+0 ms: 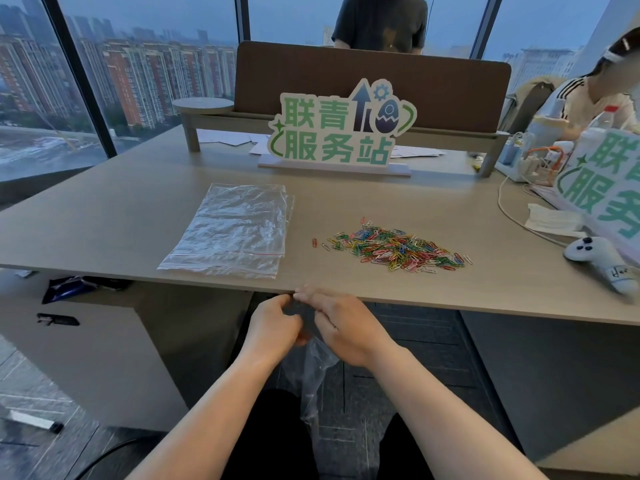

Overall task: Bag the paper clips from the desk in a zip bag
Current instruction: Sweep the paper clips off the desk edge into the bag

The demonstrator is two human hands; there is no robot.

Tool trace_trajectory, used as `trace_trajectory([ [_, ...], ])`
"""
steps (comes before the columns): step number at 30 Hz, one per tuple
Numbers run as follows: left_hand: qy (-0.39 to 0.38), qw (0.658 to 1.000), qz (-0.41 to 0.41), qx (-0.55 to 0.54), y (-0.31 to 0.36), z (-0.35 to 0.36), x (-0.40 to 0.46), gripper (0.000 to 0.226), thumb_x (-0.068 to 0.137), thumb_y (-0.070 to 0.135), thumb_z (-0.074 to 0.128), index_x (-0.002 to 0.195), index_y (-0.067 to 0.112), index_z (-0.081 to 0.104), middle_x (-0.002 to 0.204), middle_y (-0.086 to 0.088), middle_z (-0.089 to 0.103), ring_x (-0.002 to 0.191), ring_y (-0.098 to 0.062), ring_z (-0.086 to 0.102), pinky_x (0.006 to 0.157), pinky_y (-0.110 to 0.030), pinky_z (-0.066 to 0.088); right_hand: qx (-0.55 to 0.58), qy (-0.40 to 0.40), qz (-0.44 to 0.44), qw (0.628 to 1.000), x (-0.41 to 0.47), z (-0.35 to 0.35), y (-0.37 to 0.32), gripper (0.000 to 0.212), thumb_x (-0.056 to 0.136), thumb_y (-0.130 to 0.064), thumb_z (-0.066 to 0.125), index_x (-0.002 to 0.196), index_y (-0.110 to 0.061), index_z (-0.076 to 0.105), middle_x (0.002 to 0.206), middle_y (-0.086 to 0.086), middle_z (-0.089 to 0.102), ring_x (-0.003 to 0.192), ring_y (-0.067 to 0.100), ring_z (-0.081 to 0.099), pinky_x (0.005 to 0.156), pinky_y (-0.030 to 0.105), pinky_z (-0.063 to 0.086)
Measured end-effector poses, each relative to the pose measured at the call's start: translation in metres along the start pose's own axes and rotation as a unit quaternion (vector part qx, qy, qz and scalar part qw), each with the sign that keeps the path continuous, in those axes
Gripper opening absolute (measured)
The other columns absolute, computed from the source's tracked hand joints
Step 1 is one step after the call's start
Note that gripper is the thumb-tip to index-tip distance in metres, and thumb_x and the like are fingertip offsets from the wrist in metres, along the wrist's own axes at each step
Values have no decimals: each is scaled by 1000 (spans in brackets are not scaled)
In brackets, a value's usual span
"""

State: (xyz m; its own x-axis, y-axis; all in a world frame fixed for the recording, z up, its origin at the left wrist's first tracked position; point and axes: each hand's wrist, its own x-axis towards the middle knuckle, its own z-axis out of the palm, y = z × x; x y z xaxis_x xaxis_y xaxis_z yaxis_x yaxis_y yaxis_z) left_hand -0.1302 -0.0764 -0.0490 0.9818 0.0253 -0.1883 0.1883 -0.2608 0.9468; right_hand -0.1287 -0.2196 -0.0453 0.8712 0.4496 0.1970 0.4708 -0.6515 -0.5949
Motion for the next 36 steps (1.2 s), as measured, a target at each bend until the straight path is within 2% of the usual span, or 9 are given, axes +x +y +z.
trace_trajectory([
  [2,-4,1000,-5,1,1,2,-1,44,81,-3,51,121,10,63,82,-6,73,67,-22,72,61,-32,60,35,54,17,998,-3,-7,2,48,91,-2,38,134,-16,55,138,0,57,130,10,47,109,22,34],
  [4,-7,1000,-13,3,3,6,-3,58,81,-5,50,137,7,47,76,2,67,70,-26,74,66,-33,61,33,114,48,992,-3,-17,9,48,92,-2,39,136,-15,52,140,1,55,132,11,45,111,29,36],
  [7,-18,1000,-15,0,8,11,-8,64,82,-7,48,144,4,36,99,4,61,73,-27,74,70,-33,60,-30,166,111,979,1,-38,30,52,92,-4,40,142,-17,42,150,-1,43,141,11,32,117,36,26],
  [12,-31,999,-18,13,12,23,-6,63,83,-7,48,144,4,36,137,-12,52,73,-25,74,70,-32,61,-119,122,230,958,2,-74,71,58,96,-18,36,152,-24,22,162,-3,12,149,19,0,121,37,2],
  [17,-44,999,-21,14,14,37,-5,61,84,-8,47,143,4,37,125,-4,59,75,-27,74,70,-33,61,-192,66,300,932,5,-86,100,57,97,-38,28,152,-35,15,163,-2,1,149,27,-11,120,46,-3],
  [19,-48,998,-24,18,12,42,-2,61,84,-8,47,143,4,37,132,-9,57,66,-20,73,64,-26,60,-195,56,314,928,9,-87,105,57,97,-43,25,152,-38,13,163,-2,0,148,28,-11,120,47,-4],
  [22,-51,998,-24,26,10,48,3,61,83,-6,48,142,5,39,133,-16,58,59,-12,71,60,-22,58,-188,42,313,930,13,-86,106,56,96,-47,23,151,-40,14,163,-2,1,149,29,-9,120,45,-3],
  [32,-64,997,-22,34,13,64,6,61,84,-4,51,143,5,37,148,-8,42,70,-21,74,66,-29,60,-170,25,231,958,7,-73,93,53,100,-39,24,152,-32,19,163,-2,5,149,22,-3,121,38,1],
  [36,-72,997,-21,36,13,69,8,61,85,-3,52,143,4,36,144,-8,47,69,-21,74,65,-30,60,-174,26,200,964,3,-64,85,53,100,-37,24,153,-29,18,163,-1,4,149,20,-6,121,37,0],
])
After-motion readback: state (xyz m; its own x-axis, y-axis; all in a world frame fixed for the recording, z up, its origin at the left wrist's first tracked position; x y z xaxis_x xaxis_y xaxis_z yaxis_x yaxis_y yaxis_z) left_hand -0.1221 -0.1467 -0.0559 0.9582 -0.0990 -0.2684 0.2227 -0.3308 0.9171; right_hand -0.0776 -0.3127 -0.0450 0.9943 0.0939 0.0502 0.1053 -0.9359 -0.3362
